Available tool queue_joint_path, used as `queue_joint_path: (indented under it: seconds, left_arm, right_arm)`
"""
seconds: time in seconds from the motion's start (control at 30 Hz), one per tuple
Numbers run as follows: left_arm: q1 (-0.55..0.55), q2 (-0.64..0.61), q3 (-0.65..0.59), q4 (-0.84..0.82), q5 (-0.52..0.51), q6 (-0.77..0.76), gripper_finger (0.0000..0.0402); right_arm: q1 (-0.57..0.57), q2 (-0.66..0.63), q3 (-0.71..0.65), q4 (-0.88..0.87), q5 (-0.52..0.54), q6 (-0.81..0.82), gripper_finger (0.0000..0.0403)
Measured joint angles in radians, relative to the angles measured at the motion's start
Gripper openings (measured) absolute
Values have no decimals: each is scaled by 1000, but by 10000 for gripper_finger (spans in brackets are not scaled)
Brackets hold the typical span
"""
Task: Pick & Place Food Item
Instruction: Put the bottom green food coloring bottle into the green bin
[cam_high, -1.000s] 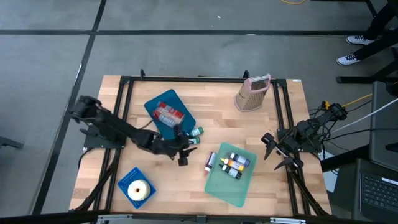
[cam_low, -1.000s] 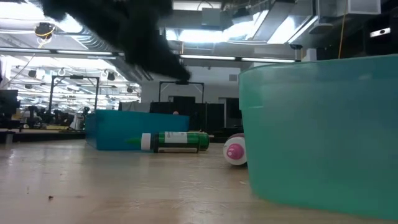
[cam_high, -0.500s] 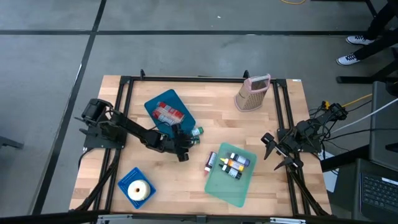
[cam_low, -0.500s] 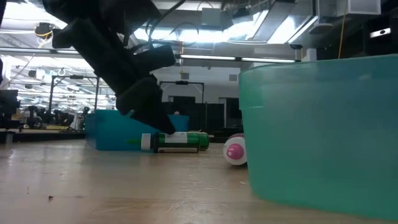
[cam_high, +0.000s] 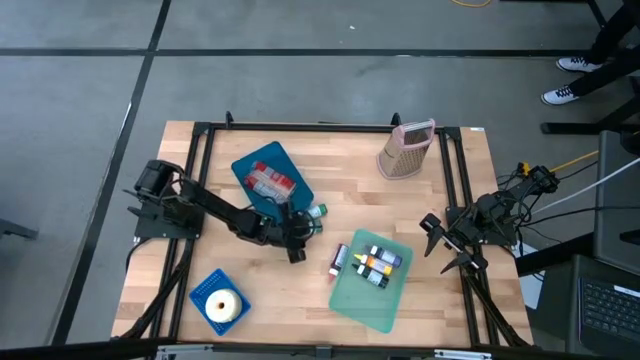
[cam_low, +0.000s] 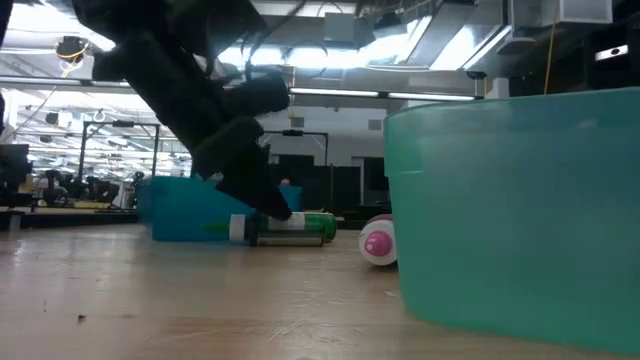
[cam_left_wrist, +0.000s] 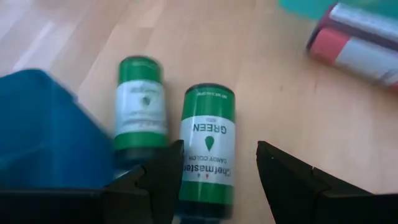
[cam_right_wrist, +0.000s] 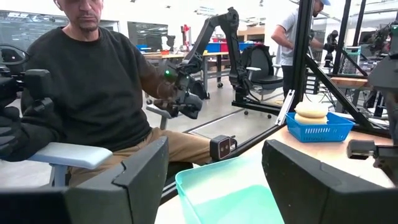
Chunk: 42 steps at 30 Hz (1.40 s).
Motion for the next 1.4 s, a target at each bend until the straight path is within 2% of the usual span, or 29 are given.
queue_joint_path:
  seconds: [0.07, 0.27, 0.57, 0.77, 1.1, 1.4]
  left_arm:
    - [2, 25, -2, 3, 58, -37, 196]
    - [-4, 73, -1, 19, 47, -51, 196]
    - [-5, 49, 17, 9, 59, -38, 186]
    - [-6, 53, 130, -141, 107, 32, 140]
    - [-14, 52, 320, -213, 130, 170, 140]
    - [-63, 49, 538, -235, 147, 383, 139]
  right_arm:
    - [0, 0, 0, 0, 0, -3, 254]
    - [0, 0, 0, 0, 0, -3, 254]
    - [0, 0, 0, 1, 0, -3, 254]
    - [0, 0, 0, 1, 0, -3, 254]
    - [0, 0, 0, 0, 0, -3, 254]
    - [0, 0, 0, -3, -3, -2, 254]
